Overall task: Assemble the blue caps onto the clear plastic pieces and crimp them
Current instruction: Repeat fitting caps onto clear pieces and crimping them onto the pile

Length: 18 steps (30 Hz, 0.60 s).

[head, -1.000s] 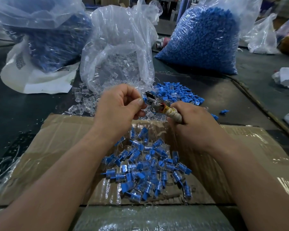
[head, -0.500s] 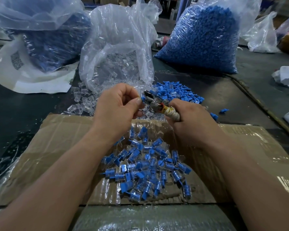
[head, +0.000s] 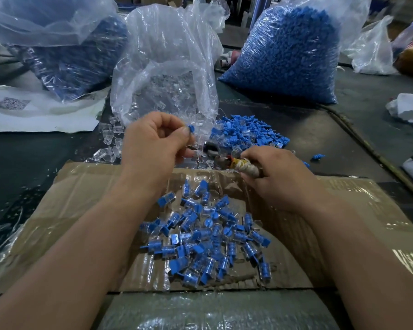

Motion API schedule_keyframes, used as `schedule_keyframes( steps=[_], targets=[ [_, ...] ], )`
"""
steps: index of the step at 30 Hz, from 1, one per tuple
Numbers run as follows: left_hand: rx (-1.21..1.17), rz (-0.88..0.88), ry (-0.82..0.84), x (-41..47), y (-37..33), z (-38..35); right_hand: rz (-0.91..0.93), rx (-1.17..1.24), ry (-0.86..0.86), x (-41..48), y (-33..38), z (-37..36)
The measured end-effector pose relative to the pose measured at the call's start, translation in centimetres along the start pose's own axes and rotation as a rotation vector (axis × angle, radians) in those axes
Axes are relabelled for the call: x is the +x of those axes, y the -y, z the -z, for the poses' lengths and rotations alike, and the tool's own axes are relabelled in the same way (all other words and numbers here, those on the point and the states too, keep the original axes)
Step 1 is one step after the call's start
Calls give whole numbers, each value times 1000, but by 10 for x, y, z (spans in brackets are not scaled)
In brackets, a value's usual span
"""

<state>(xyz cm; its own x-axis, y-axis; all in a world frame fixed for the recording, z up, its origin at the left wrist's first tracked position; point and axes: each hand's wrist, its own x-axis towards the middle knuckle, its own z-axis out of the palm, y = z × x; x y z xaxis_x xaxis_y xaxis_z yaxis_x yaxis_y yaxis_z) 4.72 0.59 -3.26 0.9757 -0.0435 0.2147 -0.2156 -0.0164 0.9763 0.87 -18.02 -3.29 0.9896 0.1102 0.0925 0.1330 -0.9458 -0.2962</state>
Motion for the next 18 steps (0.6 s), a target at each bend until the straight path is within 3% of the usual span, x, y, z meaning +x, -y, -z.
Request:
schedule_keyframes(
  steps=[5, 15, 18],
  targets=[
    [-105, 116, -8, 3, -3, 7, 8, -36, 91, -1, -2, 2],
    [66, 228, 474, -5, -8, 5, -39, 44, 238, -1, -6, 9],
    [96, 176, 305, -3, -5, 5, -43, 79, 240, -2, -4, 10]
  ],
)
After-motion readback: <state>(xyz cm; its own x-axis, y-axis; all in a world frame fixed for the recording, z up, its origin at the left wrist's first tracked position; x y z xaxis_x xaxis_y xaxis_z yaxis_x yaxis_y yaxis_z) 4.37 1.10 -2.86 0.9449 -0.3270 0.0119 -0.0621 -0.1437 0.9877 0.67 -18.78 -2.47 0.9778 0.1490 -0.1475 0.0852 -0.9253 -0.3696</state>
